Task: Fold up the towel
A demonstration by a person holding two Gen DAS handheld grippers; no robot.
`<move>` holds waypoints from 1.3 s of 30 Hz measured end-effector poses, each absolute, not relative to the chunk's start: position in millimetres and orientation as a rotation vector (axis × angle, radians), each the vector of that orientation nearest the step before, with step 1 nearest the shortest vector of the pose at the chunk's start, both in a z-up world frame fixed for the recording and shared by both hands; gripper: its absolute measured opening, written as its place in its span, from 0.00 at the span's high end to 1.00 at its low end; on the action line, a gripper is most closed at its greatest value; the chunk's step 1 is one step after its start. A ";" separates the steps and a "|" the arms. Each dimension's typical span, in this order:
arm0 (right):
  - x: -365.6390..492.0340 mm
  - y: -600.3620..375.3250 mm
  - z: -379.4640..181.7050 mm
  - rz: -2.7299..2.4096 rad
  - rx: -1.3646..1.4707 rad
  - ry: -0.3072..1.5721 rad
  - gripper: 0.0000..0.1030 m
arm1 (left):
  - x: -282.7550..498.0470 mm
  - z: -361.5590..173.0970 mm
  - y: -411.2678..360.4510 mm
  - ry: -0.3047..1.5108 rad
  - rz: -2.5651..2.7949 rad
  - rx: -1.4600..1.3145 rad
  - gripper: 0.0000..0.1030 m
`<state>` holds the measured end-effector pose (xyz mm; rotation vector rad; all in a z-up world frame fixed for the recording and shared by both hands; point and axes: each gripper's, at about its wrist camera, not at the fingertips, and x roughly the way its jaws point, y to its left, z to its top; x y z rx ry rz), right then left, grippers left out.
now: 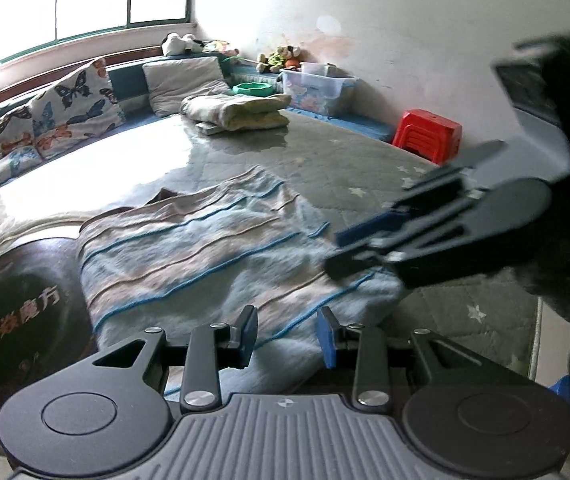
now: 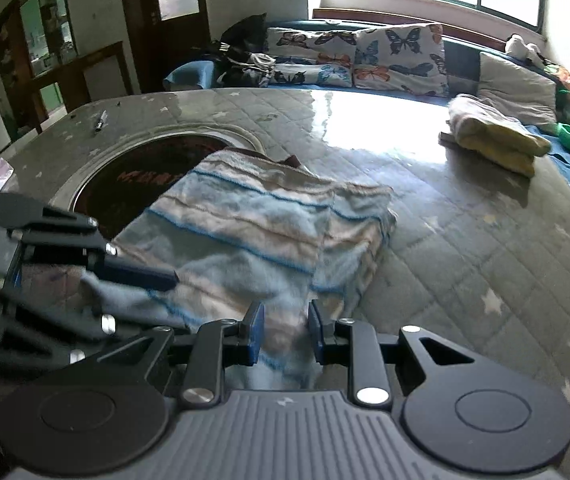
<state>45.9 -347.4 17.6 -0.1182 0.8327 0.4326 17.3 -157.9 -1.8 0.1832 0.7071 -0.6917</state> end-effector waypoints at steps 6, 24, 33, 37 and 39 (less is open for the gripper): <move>24.8 -352.5 12.2 0.401 -0.112 0.842 0.76 | 19.2 -0.4 -145.2 0.717 -0.648 0.164 0.66; 5.0 -349.9 14.9 0.368 -0.150 0.791 0.75 | 8.4 -4.4 -93.9 0.731 -0.505 0.137 0.66; 15.5 -334.1 34.6 0.428 -0.142 0.705 0.74 | 19.0 4.0 -79.2 0.726 -0.463 0.109 0.66; 36.6 -325.4 31.1 0.440 -0.121 0.702 0.74 | 36.3 8.4 -89.6 0.715 -0.471 0.098 0.67; 49.2 -324.5 29.2 0.436 -0.103 0.707 0.74 | 46.3 9.4 -95.3 0.713 -0.477 0.096 0.67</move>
